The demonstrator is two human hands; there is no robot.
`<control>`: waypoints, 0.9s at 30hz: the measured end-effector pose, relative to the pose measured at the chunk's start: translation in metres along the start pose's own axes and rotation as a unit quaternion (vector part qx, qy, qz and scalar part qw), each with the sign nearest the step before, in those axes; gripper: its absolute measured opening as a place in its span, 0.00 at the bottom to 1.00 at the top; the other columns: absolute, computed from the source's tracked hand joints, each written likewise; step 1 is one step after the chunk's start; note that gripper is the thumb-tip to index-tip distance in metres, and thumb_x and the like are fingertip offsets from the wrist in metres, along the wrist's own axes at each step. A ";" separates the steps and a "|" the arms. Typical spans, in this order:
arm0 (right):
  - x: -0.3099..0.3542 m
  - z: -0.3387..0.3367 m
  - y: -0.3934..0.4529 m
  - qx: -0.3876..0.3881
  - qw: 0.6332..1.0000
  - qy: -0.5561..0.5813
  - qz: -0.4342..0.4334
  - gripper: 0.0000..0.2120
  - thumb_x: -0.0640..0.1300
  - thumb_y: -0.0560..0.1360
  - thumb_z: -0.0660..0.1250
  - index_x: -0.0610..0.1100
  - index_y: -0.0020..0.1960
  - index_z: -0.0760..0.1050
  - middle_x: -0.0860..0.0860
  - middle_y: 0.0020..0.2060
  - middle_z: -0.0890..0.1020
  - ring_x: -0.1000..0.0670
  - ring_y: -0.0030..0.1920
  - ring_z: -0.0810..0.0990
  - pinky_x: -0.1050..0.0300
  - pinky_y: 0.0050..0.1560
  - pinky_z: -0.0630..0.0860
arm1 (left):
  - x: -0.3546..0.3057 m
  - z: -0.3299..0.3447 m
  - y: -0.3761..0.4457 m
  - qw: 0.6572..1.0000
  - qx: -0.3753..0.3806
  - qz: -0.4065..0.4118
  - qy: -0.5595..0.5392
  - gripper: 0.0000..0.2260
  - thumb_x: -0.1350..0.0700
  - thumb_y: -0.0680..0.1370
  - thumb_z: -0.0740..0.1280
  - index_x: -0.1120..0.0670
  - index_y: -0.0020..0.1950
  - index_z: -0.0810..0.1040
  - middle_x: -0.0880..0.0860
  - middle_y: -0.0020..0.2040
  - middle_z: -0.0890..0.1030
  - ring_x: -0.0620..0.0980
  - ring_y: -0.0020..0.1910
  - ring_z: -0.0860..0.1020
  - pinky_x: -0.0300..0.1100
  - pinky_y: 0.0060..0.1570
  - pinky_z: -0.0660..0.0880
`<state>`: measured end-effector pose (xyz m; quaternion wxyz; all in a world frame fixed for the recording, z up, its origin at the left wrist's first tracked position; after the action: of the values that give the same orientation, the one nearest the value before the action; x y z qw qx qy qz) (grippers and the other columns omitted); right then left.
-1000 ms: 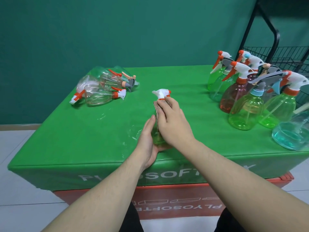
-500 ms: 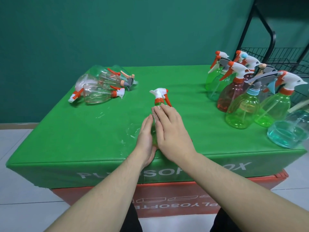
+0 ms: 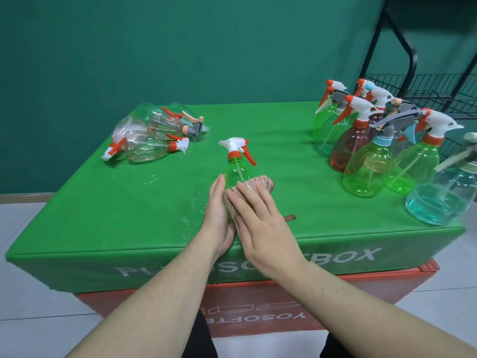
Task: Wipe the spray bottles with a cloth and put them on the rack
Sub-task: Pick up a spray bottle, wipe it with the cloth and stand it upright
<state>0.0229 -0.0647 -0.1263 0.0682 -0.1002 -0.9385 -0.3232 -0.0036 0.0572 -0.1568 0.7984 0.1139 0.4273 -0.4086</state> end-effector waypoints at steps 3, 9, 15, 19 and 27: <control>-0.001 -0.006 0.007 -0.029 1.000 -0.002 -0.010 0.24 0.40 0.81 0.62 0.41 0.76 0.69 0.43 0.75 0.69 0.42 0.78 0.59 0.47 0.80 0.53 | -0.001 0.003 0.000 1.000 0.013 -0.007 0.010 0.45 0.29 0.69 0.74 0.56 0.77 0.69 0.61 0.68 0.80 0.58 0.67 0.79 0.55 0.72 0.71; -0.007 -0.002 0.031 -0.017 0.999 0.033 0.031 0.22 0.46 0.84 0.54 0.46 0.76 0.71 0.47 0.75 0.70 0.41 0.78 0.62 0.43 0.78 0.58 | -0.009 0.011 -0.013 1.000 0.022 -0.004 0.017 0.24 0.43 0.85 0.57 0.58 0.70 0.77 0.57 0.66 0.82 0.52 0.67 0.80 0.46 0.67 0.75; -0.011 -0.005 0.061 -0.011 0.996 0.068 0.064 0.21 0.48 0.82 0.54 0.43 0.69 0.77 0.45 0.70 0.75 0.41 0.73 0.68 0.47 0.78 0.58 | -0.012 0.015 -0.018 0.998 0.040 -0.031 -0.027 0.19 0.43 0.86 0.56 0.50 0.68 0.79 0.52 0.64 0.84 0.49 0.62 0.82 0.47 0.52 0.81; -0.012 -0.007 0.085 0.041 0.979 0.141 0.139 0.23 0.49 0.80 0.54 0.43 0.69 0.77 0.46 0.72 0.73 0.44 0.74 0.68 0.51 0.77 0.58 | -0.014 0.013 -0.019 0.998 0.038 -0.041 -0.033 0.18 0.43 0.86 0.54 0.47 0.68 0.79 0.52 0.63 0.84 0.52 0.61 0.83 0.56 0.56 0.80; -0.014 -0.002 0.083 0.056 0.965 0.175 0.186 0.27 0.52 0.79 0.49 0.47 0.73 0.73 0.49 0.77 0.67 0.47 0.77 0.64 0.51 0.77 0.60 | -0.012 0.010 -0.017 0.998 0.031 -0.038 -0.045 0.20 0.45 0.86 0.54 0.49 0.75 0.73 0.56 0.64 0.83 0.58 0.63 0.82 0.58 0.53 0.81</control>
<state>0.0562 -0.0042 -0.0783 0.2959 -0.2106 -0.8934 -0.2645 -0.0139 0.0478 -0.1384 0.7969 0.1037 0.3822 -0.4563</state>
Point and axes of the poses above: each hand's wrist, its own y-axis towards the middle knuckle, its own z-axis out of the palm, x = y × z, the point moved 3 cm from there along y, towards the middle knuckle
